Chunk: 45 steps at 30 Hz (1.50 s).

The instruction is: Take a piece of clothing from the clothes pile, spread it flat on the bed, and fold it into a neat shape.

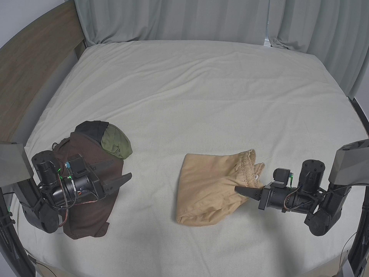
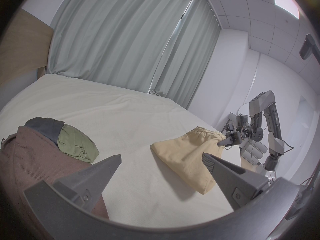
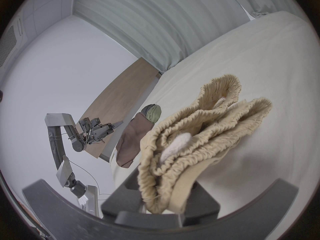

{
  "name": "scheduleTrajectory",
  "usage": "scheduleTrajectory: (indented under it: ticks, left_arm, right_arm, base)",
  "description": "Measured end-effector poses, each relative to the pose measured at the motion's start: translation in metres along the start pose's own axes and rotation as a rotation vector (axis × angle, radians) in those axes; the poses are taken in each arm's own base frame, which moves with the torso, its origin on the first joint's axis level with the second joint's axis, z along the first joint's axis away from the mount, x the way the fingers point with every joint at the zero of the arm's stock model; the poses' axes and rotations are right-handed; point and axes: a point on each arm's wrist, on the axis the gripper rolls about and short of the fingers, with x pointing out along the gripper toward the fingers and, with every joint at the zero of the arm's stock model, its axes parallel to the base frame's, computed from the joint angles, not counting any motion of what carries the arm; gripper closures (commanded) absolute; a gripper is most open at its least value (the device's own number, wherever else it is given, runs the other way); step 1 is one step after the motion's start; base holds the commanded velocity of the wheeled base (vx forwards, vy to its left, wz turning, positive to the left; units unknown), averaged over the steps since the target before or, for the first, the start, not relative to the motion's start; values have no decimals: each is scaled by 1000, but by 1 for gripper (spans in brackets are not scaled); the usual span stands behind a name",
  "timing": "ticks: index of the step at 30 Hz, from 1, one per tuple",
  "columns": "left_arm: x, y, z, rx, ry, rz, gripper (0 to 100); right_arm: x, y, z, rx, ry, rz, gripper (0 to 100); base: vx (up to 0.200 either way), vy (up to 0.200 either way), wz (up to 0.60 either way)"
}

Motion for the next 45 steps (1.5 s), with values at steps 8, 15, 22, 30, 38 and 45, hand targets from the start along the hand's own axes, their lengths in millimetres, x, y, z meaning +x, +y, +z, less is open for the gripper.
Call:
scheduleTrajectory:
  ticks: [8, 15, 22, 30, 38, 45]
  left_arm:
    - [0, 0, 0, 0, 0, 0, 0]
    - [0, -1, 0, -1, 1, -2, 0]
    - [0, -1, -1, -2, 2, -4, 0]
    - [0, -1, 0, -2, 2, -9, 0]
    - [-1, -2, -1, -5, 6, -17, 0]
    - [-1, -2, -1, -7, 8, -21, 0]
  right_arm:
    - [5, 0, 13, -31, -46, 16, 100]
    - [10, 0, 26, -39, -91, 33, 100]
    - [14, 6, 44, -26, -146, 70, 100]
    - [17, 16, 64, -55, -200, 124, 100]
    - [24, 23, 93, -26, -260, 216, 100]
    - [32, 20, 118, -42, -322, 257, 100]
  base:
    - [0, 0, 0]
    - [0, 0, 0]
    - [0, 0, 0]
    - [0, 0, 0]
    - [0, 0, 0]
    - [0, 0, 0]
